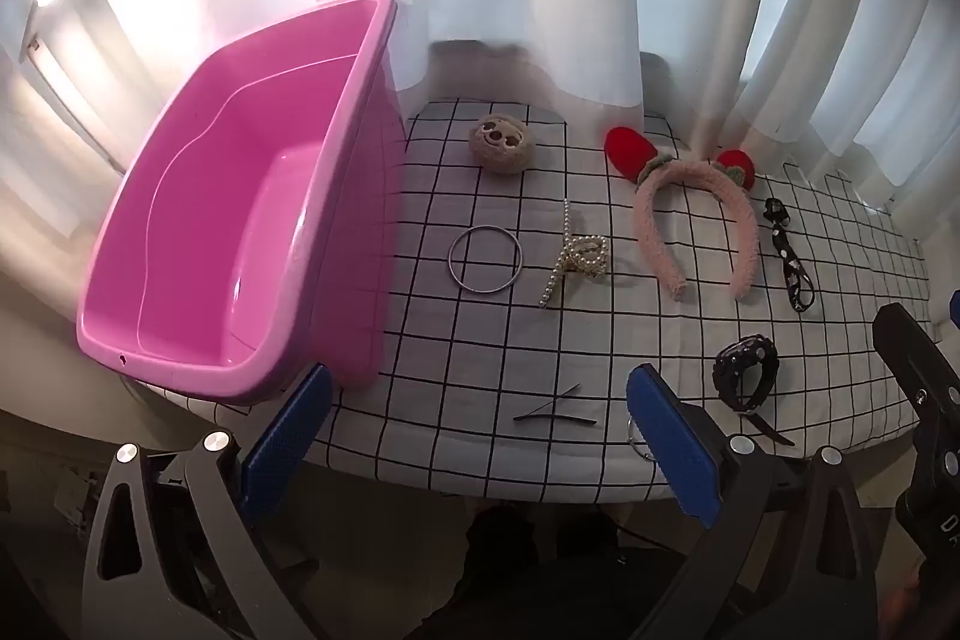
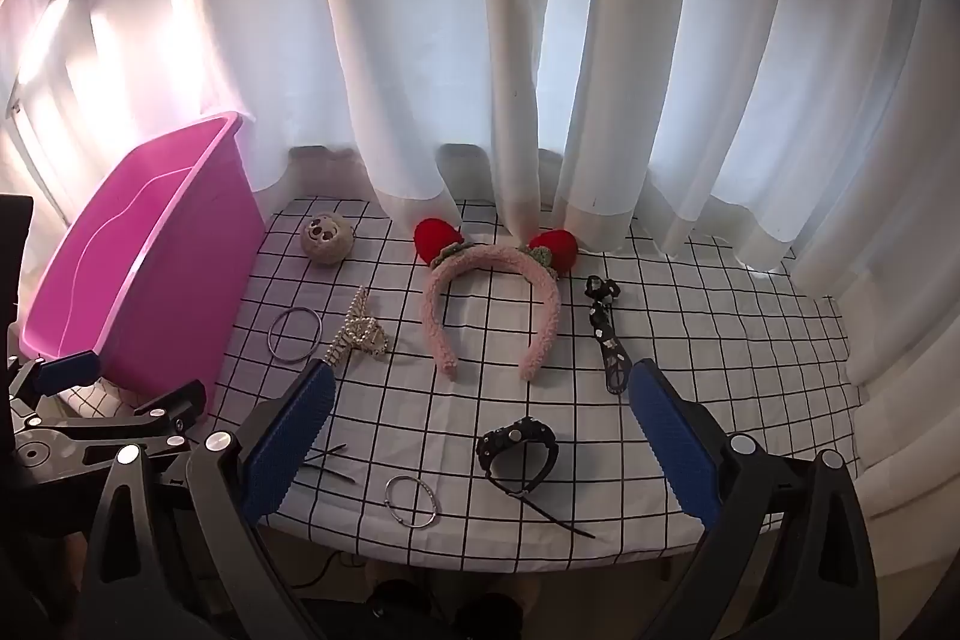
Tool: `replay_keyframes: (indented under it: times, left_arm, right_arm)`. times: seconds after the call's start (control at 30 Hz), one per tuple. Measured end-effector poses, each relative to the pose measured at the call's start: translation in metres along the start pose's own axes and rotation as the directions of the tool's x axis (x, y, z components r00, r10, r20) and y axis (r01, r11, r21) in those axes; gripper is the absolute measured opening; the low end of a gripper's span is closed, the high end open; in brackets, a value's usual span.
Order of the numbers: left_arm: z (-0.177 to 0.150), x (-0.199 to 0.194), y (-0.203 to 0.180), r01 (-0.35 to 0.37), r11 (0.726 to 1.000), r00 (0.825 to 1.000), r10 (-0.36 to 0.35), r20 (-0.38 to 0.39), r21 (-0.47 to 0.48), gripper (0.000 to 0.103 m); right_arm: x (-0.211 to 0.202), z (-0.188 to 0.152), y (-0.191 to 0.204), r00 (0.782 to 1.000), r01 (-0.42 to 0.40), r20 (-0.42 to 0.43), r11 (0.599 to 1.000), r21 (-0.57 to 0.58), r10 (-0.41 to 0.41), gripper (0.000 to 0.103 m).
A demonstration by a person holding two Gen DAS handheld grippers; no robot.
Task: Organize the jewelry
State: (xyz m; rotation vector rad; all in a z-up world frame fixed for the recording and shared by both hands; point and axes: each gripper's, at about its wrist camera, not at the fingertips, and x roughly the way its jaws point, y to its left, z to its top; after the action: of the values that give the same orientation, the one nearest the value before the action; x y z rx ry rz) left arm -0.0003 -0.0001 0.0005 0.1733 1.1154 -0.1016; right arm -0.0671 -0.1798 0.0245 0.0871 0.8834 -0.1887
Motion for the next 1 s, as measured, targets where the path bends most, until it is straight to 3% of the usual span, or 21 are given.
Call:
replay_keyframes:
  times: [0.3,0.73,1.0]
  left_arm:
    - [0.005,-0.002,0.006,-0.046,0.999,0.999,0.046,-0.024,-0.012,0.097]
    - [0.004,0.008,0.009,-0.026,0.999,0.997,0.024,-0.071,-0.027,0.097]
    - [0.003,0.006,0.007,-0.037,0.999,0.998,0.036,-0.052,-0.02,0.097]
  right_arm:
    - [0.0,0.001,0.0,1.0,-0.002,-0.005,1.0,0.0,0.002,0.094]
    - [0.0,0.001,0.001,1.0,-0.006,0.005,1.0,0.007,0.006,0.094]
    - [0.0,0.001,0.001,1.0,-0.01,0.007,1.0,0.006,0.01,0.094]
